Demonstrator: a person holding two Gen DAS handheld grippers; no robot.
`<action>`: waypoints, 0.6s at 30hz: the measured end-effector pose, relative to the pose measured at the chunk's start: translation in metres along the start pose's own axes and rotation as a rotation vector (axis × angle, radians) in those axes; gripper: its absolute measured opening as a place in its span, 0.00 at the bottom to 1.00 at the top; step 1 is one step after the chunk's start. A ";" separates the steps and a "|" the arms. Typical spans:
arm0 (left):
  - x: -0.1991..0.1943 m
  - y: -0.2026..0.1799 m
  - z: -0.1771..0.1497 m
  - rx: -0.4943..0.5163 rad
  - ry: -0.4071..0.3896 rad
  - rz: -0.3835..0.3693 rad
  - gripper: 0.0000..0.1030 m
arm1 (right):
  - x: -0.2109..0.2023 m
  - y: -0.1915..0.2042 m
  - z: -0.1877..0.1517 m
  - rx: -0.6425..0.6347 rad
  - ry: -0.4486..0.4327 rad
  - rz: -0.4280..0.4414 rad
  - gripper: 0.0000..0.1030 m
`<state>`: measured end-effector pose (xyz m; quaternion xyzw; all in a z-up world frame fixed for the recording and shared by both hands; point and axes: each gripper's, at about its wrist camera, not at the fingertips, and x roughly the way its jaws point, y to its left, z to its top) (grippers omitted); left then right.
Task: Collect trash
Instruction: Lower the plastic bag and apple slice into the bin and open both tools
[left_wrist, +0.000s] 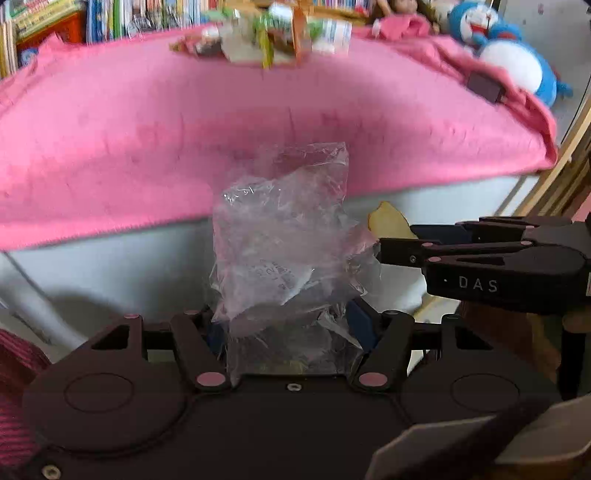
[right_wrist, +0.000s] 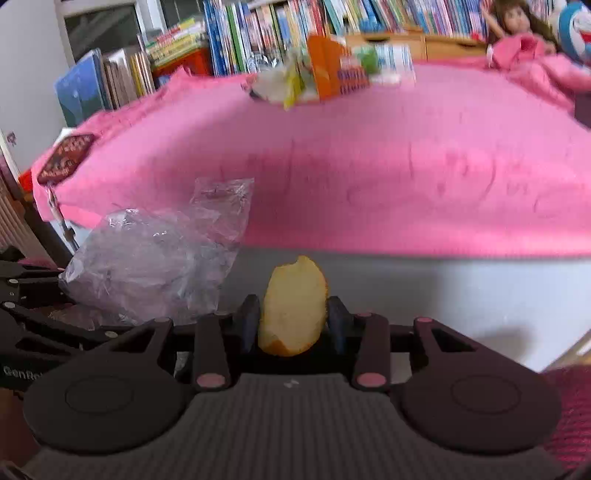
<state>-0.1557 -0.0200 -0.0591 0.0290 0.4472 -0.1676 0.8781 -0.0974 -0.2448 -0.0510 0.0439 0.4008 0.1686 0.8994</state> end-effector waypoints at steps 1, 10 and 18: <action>0.005 0.000 -0.001 -0.009 0.020 -0.001 0.61 | 0.004 -0.001 -0.003 0.000 0.015 -0.003 0.43; 0.056 0.013 -0.015 -0.051 0.180 0.030 0.61 | 0.035 -0.002 -0.024 0.006 0.133 -0.004 0.43; 0.086 0.023 -0.011 -0.083 0.260 0.032 0.61 | 0.052 0.000 -0.031 0.009 0.190 0.006 0.44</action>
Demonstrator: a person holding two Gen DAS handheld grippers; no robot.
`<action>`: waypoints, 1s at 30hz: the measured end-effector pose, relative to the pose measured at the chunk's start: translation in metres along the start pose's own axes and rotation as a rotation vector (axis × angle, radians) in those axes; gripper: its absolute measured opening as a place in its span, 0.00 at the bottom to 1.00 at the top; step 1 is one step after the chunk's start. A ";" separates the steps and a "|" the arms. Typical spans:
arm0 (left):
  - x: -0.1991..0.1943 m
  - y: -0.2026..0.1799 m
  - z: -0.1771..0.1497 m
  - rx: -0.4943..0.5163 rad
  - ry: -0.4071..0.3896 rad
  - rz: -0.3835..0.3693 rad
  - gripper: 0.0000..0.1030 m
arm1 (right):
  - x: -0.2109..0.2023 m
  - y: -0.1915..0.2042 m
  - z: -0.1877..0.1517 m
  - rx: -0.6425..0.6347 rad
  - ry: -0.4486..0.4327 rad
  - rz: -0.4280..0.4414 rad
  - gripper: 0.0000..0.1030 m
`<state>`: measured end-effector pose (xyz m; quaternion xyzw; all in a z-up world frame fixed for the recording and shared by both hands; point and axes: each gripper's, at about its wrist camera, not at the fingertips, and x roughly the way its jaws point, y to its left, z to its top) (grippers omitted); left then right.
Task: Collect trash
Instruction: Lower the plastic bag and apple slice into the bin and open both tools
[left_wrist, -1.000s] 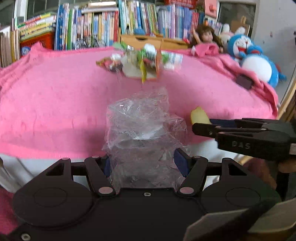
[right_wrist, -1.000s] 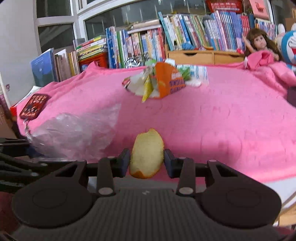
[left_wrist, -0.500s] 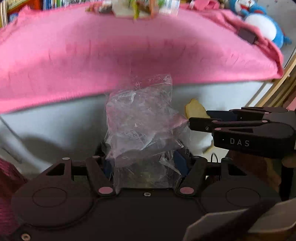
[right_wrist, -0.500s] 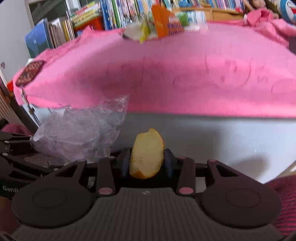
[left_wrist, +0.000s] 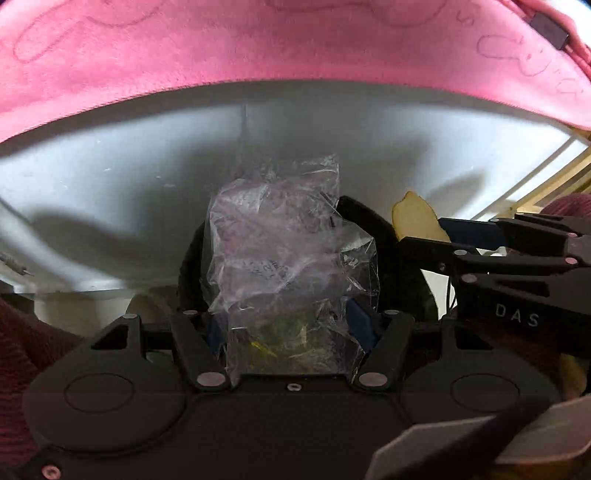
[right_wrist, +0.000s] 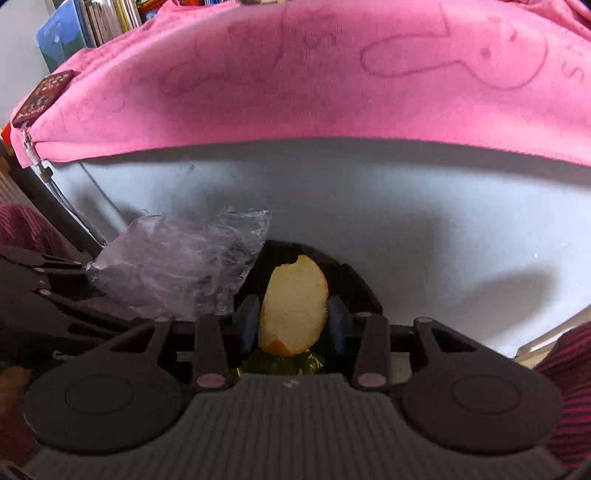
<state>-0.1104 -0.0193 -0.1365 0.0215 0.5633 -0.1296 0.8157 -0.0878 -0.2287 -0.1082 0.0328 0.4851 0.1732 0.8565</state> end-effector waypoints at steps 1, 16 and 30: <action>0.001 -0.004 0.001 0.002 0.003 0.006 0.62 | 0.001 0.000 0.000 0.003 0.004 0.001 0.44; 0.002 -0.009 0.013 -0.004 0.042 0.018 0.70 | 0.006 0.004 0.011 0.012 0.032 -0.003 0.44; 0.001 -0.003 0.009 -0.024 0.035 -0.004 0.80 | 0.001 -0.003 0.019 0.037 0.037 0.008 0.59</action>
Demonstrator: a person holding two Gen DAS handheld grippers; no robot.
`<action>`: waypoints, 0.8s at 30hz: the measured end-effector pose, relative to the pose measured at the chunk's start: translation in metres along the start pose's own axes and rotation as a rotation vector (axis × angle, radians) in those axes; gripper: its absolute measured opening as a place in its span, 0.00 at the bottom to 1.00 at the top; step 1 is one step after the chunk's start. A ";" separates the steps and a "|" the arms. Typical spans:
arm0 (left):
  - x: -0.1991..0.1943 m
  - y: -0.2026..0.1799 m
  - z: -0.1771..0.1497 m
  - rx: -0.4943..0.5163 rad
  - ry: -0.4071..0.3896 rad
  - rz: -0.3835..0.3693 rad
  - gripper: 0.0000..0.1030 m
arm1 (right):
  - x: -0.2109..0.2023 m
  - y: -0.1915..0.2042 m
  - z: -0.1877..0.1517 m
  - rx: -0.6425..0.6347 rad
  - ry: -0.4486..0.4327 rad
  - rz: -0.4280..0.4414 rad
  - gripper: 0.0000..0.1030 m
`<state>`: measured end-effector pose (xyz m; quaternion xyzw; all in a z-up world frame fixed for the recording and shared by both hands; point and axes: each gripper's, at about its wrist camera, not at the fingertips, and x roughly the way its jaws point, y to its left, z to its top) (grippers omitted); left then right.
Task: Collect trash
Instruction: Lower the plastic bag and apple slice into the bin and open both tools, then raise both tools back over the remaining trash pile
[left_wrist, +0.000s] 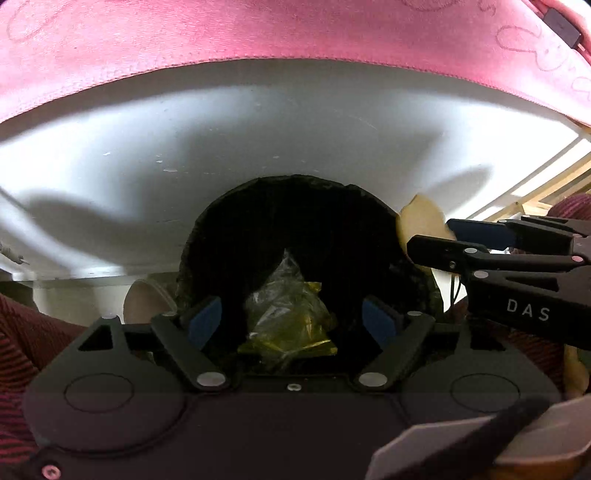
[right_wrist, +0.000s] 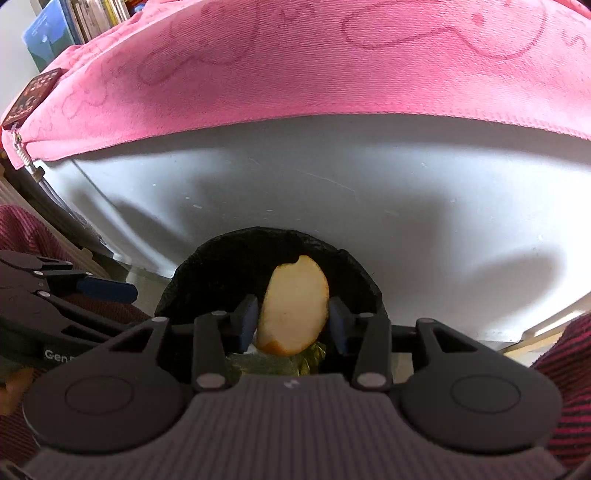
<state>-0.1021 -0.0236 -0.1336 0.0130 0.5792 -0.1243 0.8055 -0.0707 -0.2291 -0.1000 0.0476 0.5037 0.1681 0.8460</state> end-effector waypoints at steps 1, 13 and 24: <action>-0.001 0.000 0.000 0.000 -0.003 0.004 0.81 | -0.001 -0.001 0.000 0.002 -0.002 0.000 0.59; -0.012 -0.002 -0.003 0.030 -0.060 0.064 0.82 | -0.008 -0.001 -0.001 -0.002 -0.029 0.010 0.68; -0.037 -0.005 0.003 0.052 -0.141 0.075 0.82 | -0.029 0.002 0.003 -0.042 -0.091 0.010 0.69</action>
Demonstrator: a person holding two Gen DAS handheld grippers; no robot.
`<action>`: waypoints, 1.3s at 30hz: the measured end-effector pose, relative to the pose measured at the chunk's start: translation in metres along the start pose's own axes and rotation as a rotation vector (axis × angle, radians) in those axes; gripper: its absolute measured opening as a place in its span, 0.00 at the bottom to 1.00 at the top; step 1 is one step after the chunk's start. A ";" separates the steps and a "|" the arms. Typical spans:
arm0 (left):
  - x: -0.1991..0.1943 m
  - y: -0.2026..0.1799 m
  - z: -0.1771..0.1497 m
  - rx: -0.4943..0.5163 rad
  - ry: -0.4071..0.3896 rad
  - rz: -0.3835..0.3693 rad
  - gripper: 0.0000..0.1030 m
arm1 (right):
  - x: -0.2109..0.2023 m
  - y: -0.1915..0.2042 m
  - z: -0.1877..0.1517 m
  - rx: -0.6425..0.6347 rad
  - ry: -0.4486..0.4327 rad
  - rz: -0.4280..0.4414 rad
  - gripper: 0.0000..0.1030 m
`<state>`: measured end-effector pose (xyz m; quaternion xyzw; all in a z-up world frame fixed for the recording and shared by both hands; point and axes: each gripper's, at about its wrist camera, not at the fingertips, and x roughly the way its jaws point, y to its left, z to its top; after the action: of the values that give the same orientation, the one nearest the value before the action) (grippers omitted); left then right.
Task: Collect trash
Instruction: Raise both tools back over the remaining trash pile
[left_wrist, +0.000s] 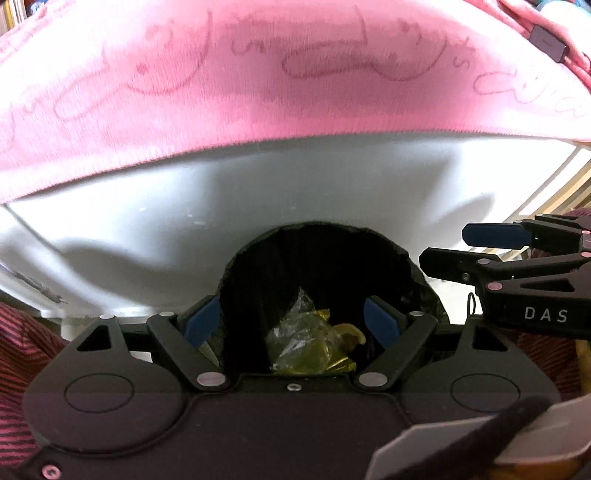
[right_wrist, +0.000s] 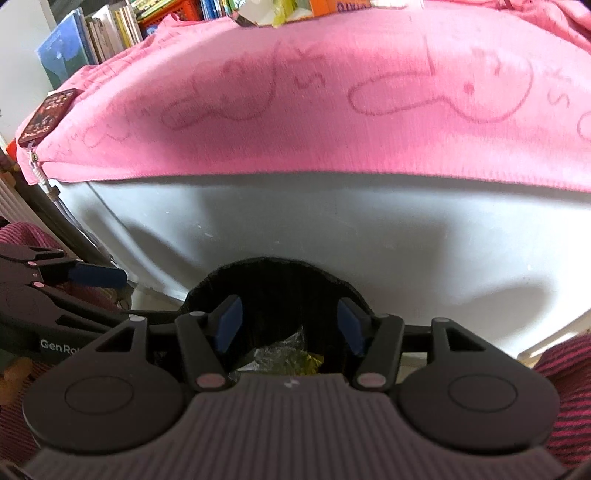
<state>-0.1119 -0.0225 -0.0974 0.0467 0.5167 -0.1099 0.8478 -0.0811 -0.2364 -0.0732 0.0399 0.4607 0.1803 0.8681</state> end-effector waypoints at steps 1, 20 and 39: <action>-0.003 0.000 0.001 0.002 -0.010 0.000 0.82 | -0.003 0.001 0.001 -0.008 -0.009 -0.001 0.69; -0.117 0.040 0.049 -0.022 -0.428 -0.032 0.93 | -0.091 0.011 0.067 -0.130 -0.363 -0.019 0.76; -0.060 0.031 0.166 -0.122 -0.532 -0.048 0.82 | -0.049 -0.034 0.157 -0.063 -0.449 -0.150 0.75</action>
<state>0.0123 -0.0159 0.0311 -0.0473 0.2823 -0.1071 0.9521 0.0312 -0.2705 0.0474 0.0176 0.2517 0.1164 0.9606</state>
